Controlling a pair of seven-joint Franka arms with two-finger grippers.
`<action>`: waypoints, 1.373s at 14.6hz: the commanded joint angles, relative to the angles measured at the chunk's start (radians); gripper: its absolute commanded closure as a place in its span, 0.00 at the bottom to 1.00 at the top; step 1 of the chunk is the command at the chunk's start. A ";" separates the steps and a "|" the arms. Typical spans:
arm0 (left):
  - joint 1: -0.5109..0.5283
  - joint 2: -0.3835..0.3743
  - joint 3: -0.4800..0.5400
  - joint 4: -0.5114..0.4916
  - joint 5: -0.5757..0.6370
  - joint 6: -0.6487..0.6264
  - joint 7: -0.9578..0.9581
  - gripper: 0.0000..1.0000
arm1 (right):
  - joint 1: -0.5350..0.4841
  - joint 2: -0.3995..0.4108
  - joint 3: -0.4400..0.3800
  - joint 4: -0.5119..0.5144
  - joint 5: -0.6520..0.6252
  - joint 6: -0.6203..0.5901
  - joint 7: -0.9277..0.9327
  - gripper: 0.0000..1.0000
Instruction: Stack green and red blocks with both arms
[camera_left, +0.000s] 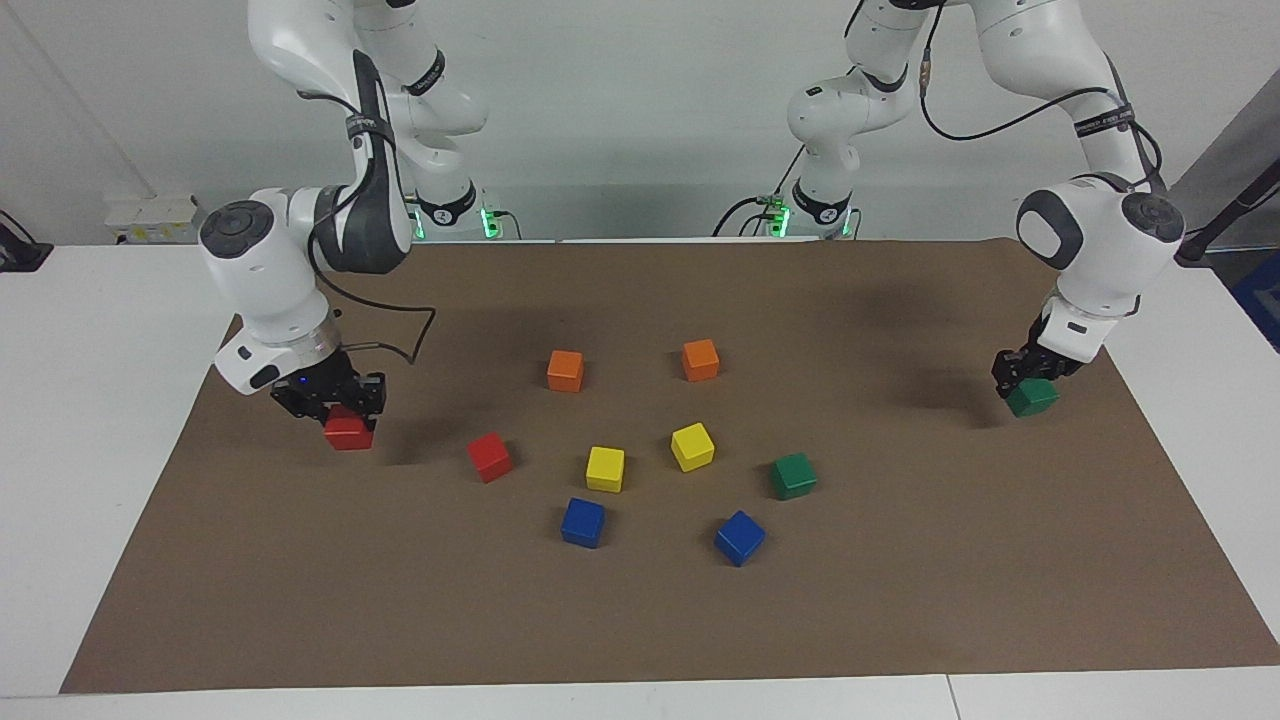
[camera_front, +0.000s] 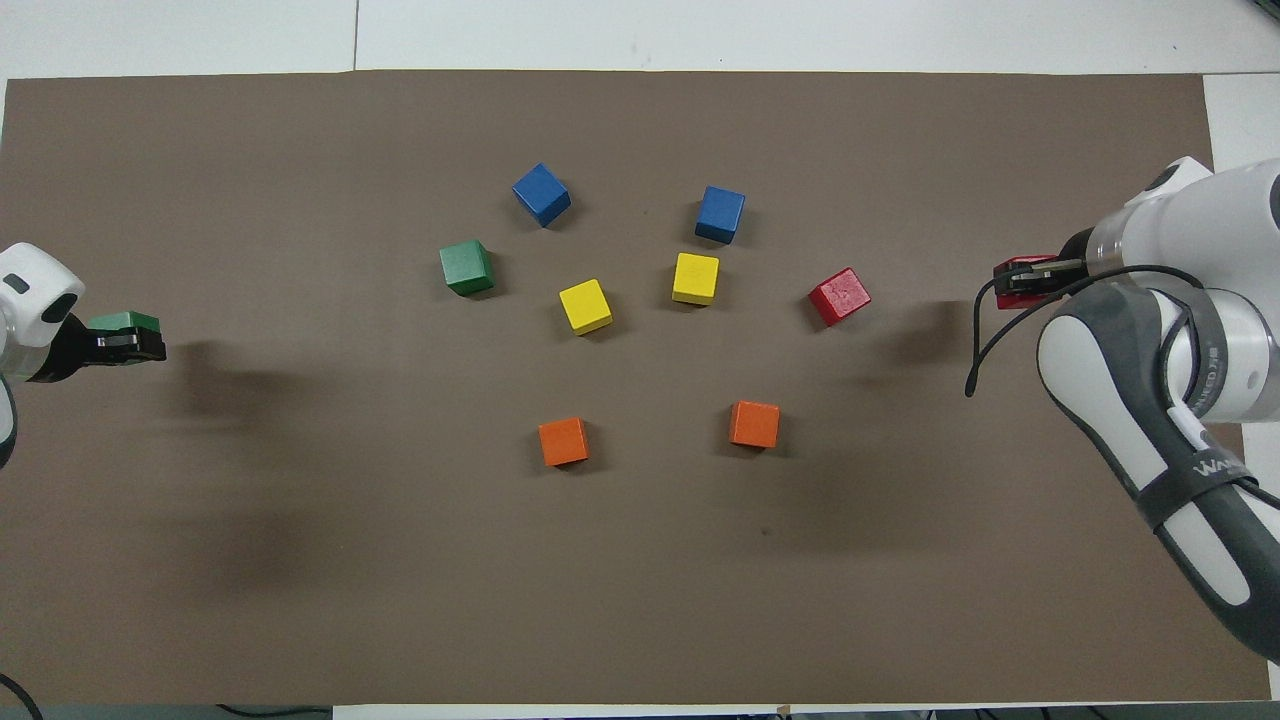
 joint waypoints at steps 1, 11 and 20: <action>0.035 0.025 -0.013 -0.030 -0.116 0.060 0.139 1.00 | -0.031 0.000 0.012 -0.044 0.010 0.049 -0.023 1.00; 0.008 0.114 -0.013 -0.064 -0.121 0.241 0.221 1.00 | -0.057 0.026 0.012 -0.094 0.008 0.115 -0.032 1.00; -0.014 0.112 -0.012 -0.003 -0.113 0.172 0.221 0.00 | -0.063 0.060 0.012 -0.113 0.010 0.178 -0.038 1.00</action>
